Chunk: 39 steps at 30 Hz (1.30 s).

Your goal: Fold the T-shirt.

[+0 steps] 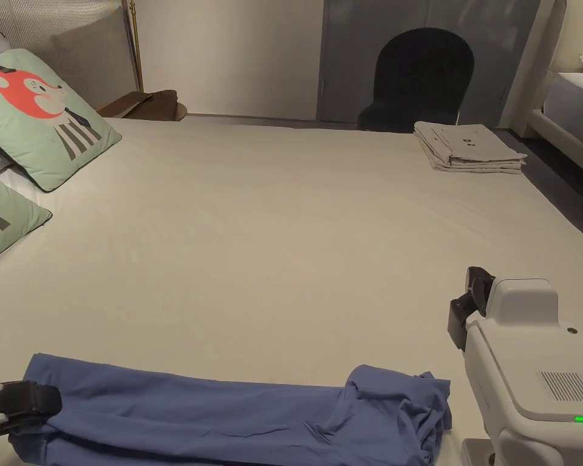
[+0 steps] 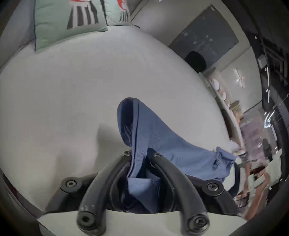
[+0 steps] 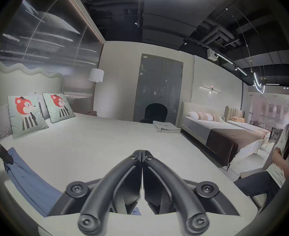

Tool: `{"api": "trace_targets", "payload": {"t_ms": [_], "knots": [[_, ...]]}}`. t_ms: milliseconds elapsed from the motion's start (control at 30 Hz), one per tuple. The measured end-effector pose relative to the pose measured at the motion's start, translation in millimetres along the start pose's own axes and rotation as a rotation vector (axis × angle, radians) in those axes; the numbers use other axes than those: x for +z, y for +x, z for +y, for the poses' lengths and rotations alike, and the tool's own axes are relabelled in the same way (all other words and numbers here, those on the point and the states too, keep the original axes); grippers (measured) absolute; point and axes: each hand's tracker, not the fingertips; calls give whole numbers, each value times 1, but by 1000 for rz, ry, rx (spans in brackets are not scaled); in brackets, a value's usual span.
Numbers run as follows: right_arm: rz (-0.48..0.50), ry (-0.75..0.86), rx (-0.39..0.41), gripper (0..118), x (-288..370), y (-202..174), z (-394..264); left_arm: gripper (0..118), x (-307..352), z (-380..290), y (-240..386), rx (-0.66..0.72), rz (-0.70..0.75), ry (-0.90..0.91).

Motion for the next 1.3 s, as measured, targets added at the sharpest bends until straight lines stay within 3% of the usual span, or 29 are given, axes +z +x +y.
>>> {"api": "trace_targets", "payload": {"t_ms": [100,433,767,800,833,900,933,967,1133,1300], "knots": [[0,1,-9,0,4,3,-1,5,-7,-11,38,-91,54,-3],[-1,-3,1,0,14,14,0,5,-61,-53,153,-260,-61,-80],[-23,0,-5,0,20,28,-1,8,-115,-90,196,-350,-41,-141],[-24,-2,-9,0,20,29,-2,14,-118,-92,197,-349,-28,-147],[-24,-3,-11,0,20,29,-2,27,-119,-94,198,-342,-17,-148],[-25,-4,-11,0,20,30,-3,78,-118,-96,199,-321,-52,-156],[-24,-6,-10,0,20,30,-3,98,-118,-96,200,-306,-87,-162],[-23,-8,-11,0,20,31,-3,111,-115,-97,203,-303,-102,-163],[-22,-14,-19,0,19,31,-4,109,-85,-87,213,-284,-168,-39],[-12,-8,-20,0,19,27,-2,109,-47,-81,211,-389,-59,293]]}}
